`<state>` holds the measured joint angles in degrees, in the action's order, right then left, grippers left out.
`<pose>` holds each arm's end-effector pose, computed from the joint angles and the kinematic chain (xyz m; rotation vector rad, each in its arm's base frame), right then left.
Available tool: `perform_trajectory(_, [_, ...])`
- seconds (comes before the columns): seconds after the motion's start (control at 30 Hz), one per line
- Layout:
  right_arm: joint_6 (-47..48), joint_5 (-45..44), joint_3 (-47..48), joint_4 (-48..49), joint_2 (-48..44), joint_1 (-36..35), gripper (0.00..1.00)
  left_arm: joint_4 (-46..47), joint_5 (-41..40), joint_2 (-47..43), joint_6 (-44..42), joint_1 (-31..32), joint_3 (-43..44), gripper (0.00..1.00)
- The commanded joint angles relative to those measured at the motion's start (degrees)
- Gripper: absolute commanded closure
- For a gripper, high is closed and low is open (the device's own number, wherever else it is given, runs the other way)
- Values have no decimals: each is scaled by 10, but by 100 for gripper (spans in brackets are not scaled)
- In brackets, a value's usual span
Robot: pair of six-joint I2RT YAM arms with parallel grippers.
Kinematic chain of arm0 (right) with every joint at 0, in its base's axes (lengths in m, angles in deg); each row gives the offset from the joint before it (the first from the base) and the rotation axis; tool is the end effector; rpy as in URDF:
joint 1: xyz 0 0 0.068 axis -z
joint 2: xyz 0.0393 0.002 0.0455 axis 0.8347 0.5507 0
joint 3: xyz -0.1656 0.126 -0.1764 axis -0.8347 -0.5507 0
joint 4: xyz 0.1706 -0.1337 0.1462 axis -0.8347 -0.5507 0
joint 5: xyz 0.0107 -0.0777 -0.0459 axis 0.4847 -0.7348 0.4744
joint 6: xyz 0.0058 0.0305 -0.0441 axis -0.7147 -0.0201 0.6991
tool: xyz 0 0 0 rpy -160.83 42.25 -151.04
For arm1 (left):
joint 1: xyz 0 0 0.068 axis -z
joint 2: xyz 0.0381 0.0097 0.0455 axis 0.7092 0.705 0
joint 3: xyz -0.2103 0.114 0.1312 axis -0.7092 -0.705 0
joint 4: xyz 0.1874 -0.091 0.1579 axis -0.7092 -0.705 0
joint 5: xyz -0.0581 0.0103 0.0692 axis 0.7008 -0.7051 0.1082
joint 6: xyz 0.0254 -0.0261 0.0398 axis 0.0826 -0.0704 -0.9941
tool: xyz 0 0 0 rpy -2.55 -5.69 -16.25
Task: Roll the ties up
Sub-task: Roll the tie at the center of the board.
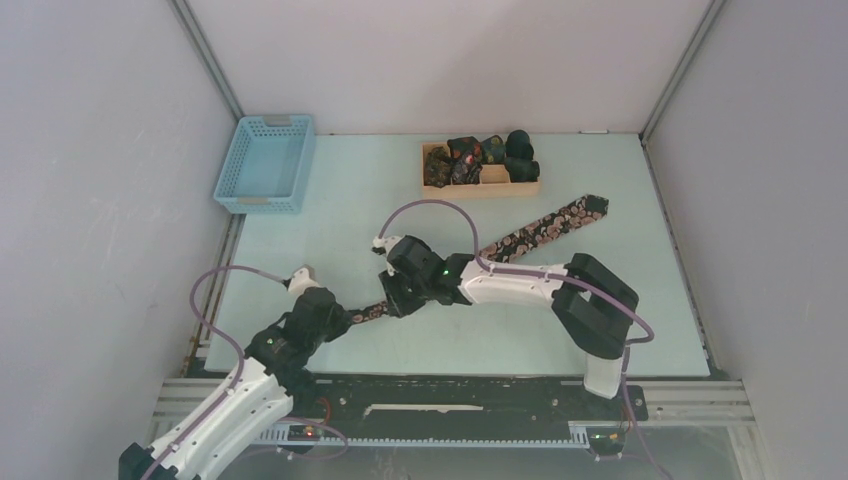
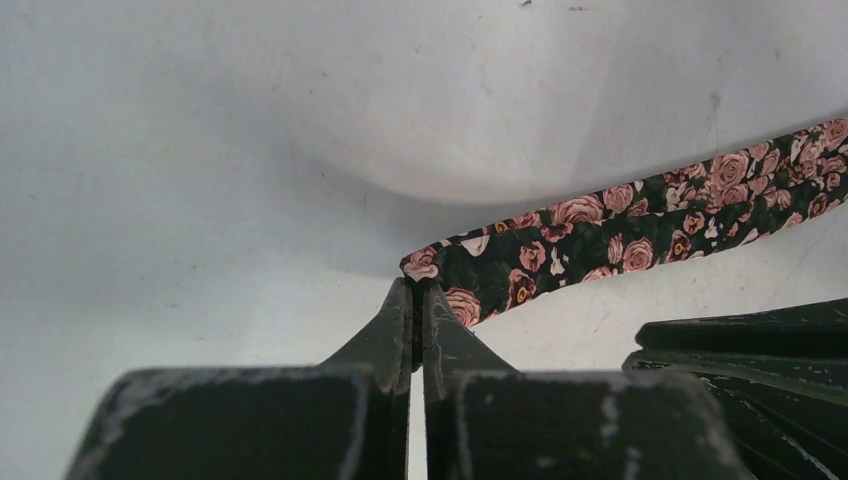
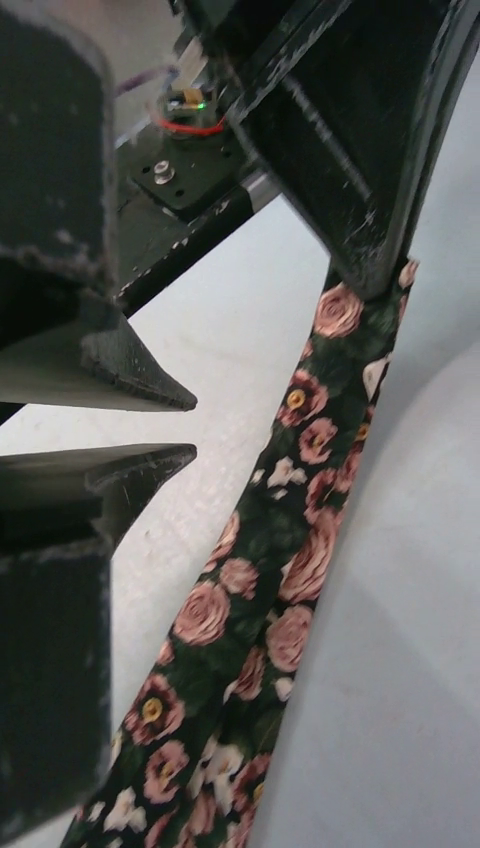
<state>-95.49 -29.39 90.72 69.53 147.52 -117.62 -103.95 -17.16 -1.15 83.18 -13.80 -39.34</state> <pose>0.1882 0.3502 0.1934 -0.8236 2.4711 0.8099 0.1040 -0.0517 0.1649 -0.6085 2.2852 -0.3972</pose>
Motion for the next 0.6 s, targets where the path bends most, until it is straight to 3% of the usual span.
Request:
perform_trajectory(0.0, [-11, 15, 57, 31, 31, -13, 82, -8, -20, -2, -7, -1, 23, 100])
perform_trajectory(0.23, [-13, 25, 102, 36, 93, -22, 100, -10, -16, 4, 1, -1, 31, 100])
perform_trajectory(0.57, [-19, 33, 137, 43, 155, -26, 100, -12, -5, 3, 5, -1, 37, 100])
